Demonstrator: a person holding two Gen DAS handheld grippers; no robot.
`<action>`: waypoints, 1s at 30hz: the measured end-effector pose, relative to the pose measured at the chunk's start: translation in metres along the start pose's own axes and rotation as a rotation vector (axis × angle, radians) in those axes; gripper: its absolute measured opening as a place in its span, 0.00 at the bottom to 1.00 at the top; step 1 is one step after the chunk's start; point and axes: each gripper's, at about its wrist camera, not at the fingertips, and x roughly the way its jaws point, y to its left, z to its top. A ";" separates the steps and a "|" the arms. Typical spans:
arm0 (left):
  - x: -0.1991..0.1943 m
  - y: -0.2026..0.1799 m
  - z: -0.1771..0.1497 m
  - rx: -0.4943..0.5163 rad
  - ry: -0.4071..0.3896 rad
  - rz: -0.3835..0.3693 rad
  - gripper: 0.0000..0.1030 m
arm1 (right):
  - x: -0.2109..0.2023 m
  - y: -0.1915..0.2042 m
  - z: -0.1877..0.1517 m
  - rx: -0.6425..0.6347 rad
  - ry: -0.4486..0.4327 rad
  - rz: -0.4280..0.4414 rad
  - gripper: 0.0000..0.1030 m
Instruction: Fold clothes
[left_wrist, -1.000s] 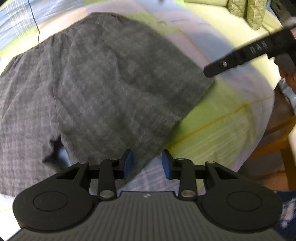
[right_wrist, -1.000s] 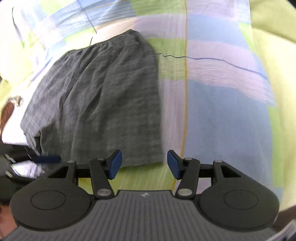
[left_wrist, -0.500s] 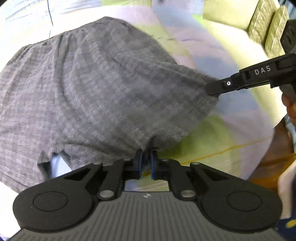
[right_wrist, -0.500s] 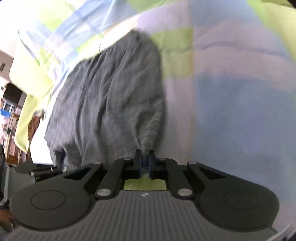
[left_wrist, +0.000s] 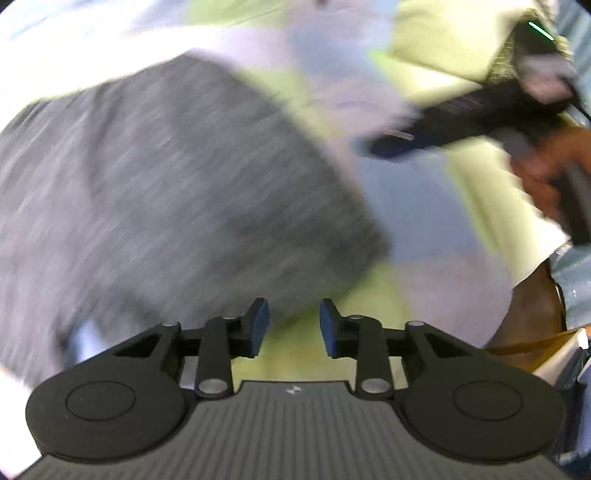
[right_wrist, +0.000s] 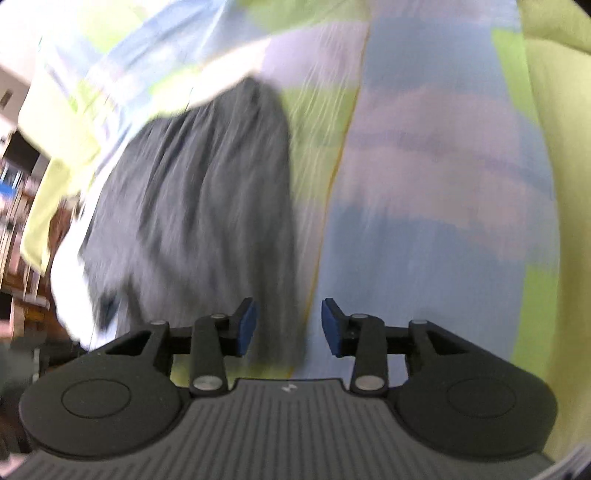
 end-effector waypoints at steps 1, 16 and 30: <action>0.007 -0.008 0.004 0.016 -0.014 -0.006 0.47 | 0.004 0.001 0.011 -0.013 -0.014 0.001 0.41; 0.063 -0.033 0.015 -0.116 -0.080 0.011 0.00 | 0.125 0.013 0.130 -0.093 -0.081 0.065 0.12; 0.040 -0.035 -0.004 -0.093 -0.037 -0.275 0.00 | 0.096 0.011 0.125 -0.260 -0.093 -0.189 0.37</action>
